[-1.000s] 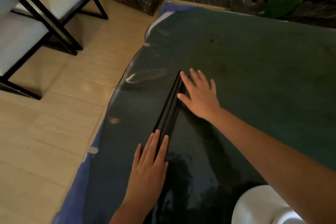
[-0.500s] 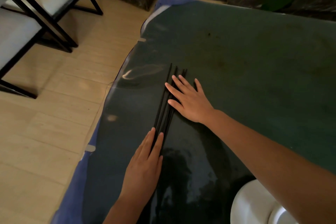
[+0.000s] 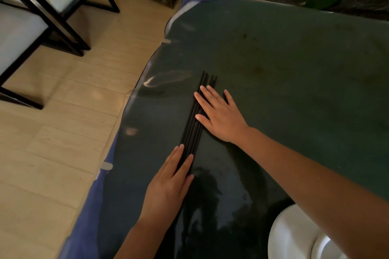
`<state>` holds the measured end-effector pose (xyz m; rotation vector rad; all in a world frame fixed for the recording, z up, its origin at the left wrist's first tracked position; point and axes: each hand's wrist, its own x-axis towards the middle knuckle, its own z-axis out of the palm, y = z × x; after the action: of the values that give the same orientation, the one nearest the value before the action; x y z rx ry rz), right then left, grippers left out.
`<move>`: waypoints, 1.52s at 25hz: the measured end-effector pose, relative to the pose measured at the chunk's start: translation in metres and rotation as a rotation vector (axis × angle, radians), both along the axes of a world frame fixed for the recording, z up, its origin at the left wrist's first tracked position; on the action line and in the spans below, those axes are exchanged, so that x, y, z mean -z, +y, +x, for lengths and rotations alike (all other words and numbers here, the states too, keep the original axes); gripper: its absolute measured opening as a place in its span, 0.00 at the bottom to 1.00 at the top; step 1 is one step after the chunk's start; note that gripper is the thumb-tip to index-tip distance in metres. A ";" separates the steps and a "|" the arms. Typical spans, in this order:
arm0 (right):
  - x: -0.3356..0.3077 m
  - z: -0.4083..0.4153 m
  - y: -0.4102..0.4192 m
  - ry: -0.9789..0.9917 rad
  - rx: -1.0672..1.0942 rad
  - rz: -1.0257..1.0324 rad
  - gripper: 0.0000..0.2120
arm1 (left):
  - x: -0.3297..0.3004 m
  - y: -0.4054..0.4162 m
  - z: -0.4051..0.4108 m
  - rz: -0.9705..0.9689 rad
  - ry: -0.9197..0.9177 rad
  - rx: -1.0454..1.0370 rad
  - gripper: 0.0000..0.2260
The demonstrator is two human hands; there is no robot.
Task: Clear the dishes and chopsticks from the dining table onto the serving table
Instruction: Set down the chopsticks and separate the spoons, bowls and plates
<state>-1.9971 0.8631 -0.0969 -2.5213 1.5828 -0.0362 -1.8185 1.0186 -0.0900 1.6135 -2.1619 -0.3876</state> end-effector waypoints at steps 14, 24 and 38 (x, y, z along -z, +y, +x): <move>-0.124 -0.114 0.119 -0.161 0.134 0.060 0.08 | -0.102 0.051 -0.069 0.060 0.177 0.087 0.10; -0.137 -0.189 0.282 -0.173 0.351 0.255 0.12 | -0.118 0.139 -0.148 0.702 0.137 -0.054 0.11; -0.139 -0.179 0.259 -0.648 0.602 0.330 0.08 | -0.142 0.143 -0.148 0.730 0.566 -0.181 0.14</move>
<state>-2.1756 1.1216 0.0421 -1.4921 1.7784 -0.5495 -1.9664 1.1615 0.0522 1.7256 -1.4953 -1.4970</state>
